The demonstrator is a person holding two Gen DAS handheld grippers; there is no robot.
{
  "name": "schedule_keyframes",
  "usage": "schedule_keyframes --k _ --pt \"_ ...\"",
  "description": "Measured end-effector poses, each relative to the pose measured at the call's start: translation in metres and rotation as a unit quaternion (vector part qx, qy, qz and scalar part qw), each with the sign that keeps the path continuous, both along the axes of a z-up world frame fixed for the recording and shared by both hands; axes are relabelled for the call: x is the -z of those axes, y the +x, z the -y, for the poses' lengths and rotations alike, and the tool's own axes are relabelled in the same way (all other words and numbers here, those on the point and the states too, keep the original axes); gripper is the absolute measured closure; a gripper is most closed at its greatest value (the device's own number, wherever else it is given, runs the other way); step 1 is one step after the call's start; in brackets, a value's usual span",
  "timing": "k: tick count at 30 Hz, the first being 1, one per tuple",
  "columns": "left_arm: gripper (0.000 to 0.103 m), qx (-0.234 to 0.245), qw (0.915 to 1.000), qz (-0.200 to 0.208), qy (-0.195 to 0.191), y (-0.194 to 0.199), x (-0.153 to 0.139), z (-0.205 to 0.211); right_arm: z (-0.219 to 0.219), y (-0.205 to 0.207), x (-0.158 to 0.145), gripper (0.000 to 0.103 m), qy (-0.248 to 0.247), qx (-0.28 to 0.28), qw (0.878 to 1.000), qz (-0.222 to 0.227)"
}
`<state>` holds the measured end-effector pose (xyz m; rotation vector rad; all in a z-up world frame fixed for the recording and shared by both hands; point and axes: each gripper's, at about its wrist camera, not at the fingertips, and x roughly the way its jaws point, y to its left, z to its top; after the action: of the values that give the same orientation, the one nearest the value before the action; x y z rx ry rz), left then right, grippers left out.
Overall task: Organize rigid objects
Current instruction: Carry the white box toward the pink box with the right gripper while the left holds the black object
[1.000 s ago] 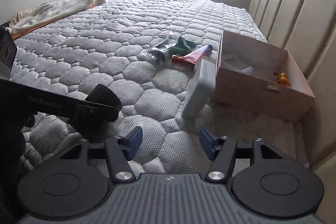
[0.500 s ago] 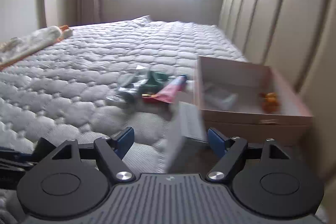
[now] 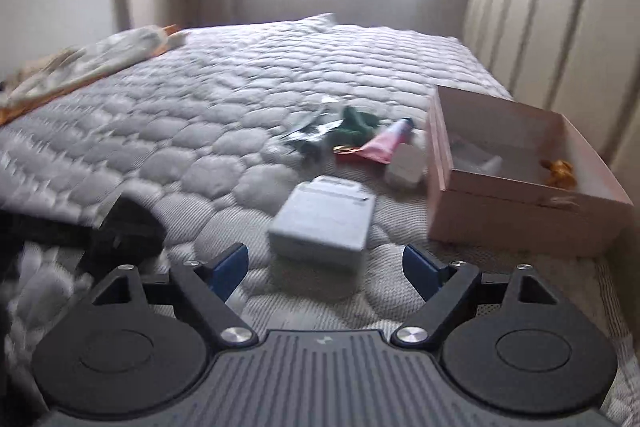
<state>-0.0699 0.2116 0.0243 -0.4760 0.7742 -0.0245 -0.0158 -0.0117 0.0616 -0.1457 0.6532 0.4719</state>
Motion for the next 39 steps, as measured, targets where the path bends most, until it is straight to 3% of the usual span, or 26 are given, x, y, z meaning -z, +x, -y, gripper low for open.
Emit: schedule_keyframes --k 4,9,11,13,16,21,25,30,34,39 --pt "0.052 0.001 1.0 -0.001 0.002 -0.001 0.0 0.001 -0.011 0.032 0.004 0.018 0.012 0.027 0.999 -0.022" --pt "0.052 0.003 1.0 -0.002 0.005 -0.004 -0.001 0.002 -0.042 0.07 0.023 0.018 -0.028 0.027 0.997 -0.068" --pt "0.052 0.006 1.0 -0.002 0.007 -0.005 -0.001 0.004 -0.046 0.073 0.027 0.023 -0.038 0.024 0.996 -0.08" --pt "0.052 0.01 0.9999 -0.002 0.007 -0.005 -0.002 0.006 -0.045 0.063 0.026 0.034 -0.049 0.016 0.996 -0.072" --pt "0.052 0.025 0.9997 0.0 0.006 -0.005 -0.003 0.014 -0.039 0.039 0.018 0.034 -0.08 0.0 0.996 -0.035" --pt "0.052 0.066 0.9978 0.002 0.005 -0.006 -0.007 0.038 0.0 0.005 -0.006 0.034 -0.072 -0.004 0.997 -0.026" --pt "0.052 0.117 0.993 0.004 0.014 -0.008 -0.015 0.071 0.04 -0.016 -0.024 0.034 -0.068 0.023 0.997 -0.005" --pt "0.052 0.175 0.9845 0.009 -0.001 -0.001 -0.029 0.114 0.088 -0.039 -0.023 0.034 -0.074 0.065 0.995 0.015" --pt "0.052 0.193 0.9807 0.028 0.007 0.028 -0.057 0.144 0.116 -0.05 -0.011 0.034 -0.073 0.072 0.995 0.021" --pt "0.052 0.19 0.9791 0.068 0.028 0.095 -0.097 0.176 0.136 -0.055 -0.011 0.034 -0.037 0.061 0.997 0.018"
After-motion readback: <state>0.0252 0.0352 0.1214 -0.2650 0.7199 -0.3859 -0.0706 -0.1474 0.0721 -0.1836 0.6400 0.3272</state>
